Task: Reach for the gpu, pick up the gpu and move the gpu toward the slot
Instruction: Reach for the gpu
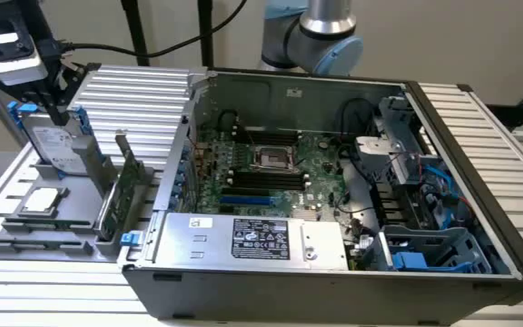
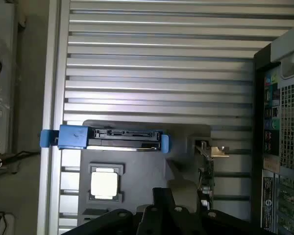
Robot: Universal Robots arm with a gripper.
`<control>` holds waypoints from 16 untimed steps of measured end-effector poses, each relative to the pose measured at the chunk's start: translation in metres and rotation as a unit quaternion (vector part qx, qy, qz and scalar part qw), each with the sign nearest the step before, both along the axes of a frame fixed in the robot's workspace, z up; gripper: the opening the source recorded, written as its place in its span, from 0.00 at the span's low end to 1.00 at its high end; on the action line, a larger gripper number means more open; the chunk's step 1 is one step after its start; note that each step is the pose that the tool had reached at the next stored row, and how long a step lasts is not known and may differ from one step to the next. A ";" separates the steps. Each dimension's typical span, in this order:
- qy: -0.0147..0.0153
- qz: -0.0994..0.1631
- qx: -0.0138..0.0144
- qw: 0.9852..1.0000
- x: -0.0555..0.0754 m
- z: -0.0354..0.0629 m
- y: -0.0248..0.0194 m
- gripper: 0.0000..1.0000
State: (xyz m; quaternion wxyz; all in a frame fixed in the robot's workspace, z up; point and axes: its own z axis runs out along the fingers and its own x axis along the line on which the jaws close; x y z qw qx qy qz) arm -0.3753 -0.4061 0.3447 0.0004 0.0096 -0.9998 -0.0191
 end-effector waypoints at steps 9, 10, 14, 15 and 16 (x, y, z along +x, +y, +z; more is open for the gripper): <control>0.000 0.000 0.000 1.000 0.000 0.0000 0.0000 0.11; 0.000 0.000 0.000 1.000 0.000 0.0000 0.0000 0.11; 0.000 0.000 0.000 1.000 0.000 0.0001 -0.0005 0.11; 0.000 0.000 0.000 1.000 0.000 0.0001 -0.0019 0.11; 0.000 0.000 0.000 1.000 0.000 0.0000 -0.0042 0.11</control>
